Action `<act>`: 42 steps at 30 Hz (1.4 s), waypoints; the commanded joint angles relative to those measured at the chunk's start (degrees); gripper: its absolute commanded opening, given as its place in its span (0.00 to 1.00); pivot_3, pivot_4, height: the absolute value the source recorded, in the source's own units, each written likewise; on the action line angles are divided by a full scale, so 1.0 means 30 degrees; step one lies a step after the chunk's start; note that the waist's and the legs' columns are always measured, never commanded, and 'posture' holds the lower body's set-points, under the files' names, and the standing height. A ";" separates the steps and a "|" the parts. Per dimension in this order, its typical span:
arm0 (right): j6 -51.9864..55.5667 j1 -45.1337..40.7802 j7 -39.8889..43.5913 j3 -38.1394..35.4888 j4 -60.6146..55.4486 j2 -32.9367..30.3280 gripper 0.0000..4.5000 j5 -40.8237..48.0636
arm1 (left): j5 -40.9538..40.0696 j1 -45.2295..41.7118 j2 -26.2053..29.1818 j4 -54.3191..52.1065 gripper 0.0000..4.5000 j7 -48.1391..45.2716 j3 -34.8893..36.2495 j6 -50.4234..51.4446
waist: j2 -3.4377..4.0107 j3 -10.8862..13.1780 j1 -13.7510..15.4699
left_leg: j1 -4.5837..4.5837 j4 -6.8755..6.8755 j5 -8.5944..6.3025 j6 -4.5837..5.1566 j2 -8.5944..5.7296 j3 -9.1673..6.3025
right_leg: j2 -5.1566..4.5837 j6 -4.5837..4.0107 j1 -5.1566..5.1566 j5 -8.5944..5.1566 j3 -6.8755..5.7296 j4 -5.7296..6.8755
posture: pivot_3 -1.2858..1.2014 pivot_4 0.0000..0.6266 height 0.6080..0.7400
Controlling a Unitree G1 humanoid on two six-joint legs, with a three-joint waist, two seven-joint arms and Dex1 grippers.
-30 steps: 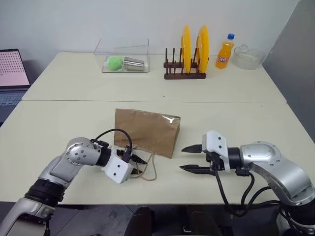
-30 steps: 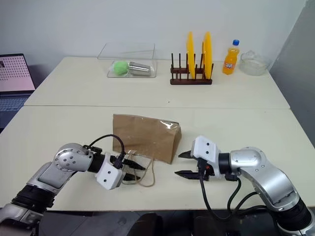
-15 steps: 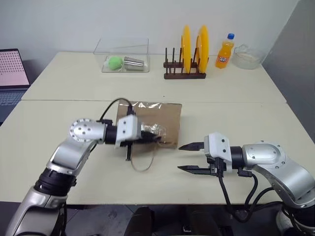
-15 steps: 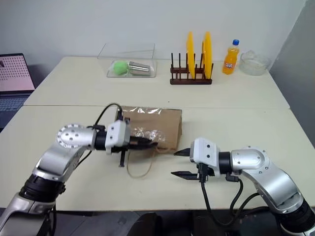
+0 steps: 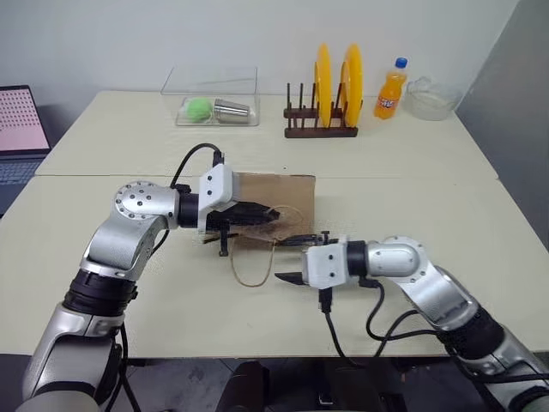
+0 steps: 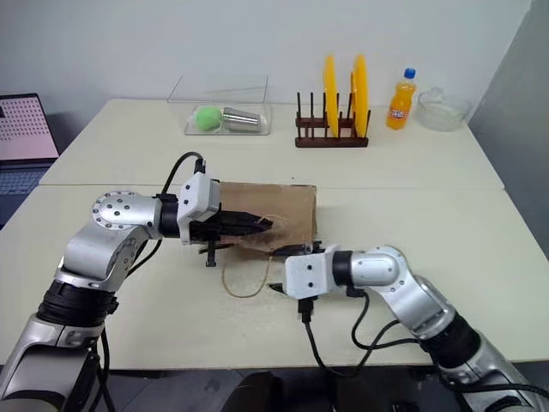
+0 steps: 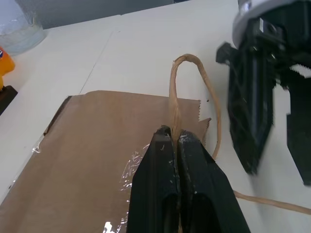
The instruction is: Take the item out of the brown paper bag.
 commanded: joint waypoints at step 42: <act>-0.5584 0.0690 -0.3250 0.1497 0.4486 0.1897 0.01 -0.7673 | 0.1378 -0.8016 -0.2564 0.5511 0.00 0.3640 0.1444 0.3464 | -0.0005 -0.0003 -0.0064 | 0.0001 0.0011 0.0020 -0.0036 -0.0010 0.0001 | 0.0000 -0.0074 -0.0007 0.0045 0.0014 0.0017 | 0.52 0.24 1.00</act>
